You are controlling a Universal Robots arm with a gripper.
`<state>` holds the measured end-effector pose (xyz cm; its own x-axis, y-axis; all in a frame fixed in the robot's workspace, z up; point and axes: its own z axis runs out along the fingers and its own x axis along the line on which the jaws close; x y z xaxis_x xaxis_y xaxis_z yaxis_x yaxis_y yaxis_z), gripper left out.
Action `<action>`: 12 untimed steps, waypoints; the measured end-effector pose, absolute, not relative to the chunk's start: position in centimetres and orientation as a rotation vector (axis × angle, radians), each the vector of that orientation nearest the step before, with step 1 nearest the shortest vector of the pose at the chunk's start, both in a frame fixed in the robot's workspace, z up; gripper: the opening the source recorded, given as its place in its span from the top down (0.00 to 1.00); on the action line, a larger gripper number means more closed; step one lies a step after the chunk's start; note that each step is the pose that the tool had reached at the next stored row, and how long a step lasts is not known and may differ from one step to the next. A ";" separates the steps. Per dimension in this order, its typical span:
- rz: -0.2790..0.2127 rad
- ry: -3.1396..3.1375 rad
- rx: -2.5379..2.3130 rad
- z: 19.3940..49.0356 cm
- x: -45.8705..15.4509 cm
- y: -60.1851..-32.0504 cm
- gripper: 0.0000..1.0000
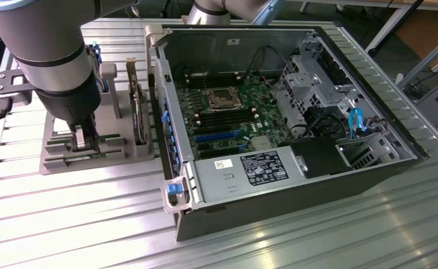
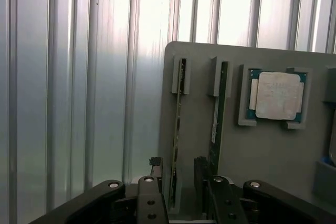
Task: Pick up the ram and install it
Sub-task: 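Pick up the ram and move it above insertion slot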
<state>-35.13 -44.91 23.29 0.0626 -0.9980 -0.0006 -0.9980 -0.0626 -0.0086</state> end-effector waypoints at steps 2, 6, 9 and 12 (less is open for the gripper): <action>-0.009 2.146 -2.285 23.2 -35.1 -44.9 0.63; -0.009 2.146 -2.285 22.7 -35.1 -44.9 0.63; -0.008 2.146 -2.285 22.2 -35.1 -44.9 0.63; -0.009 2.146 -2.285 21.8 -35.1 -44.9 0.63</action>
<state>-35.13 -44.94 21.84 0.0627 -0.9980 -0.0006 -0.9980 -0.0627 -0.0086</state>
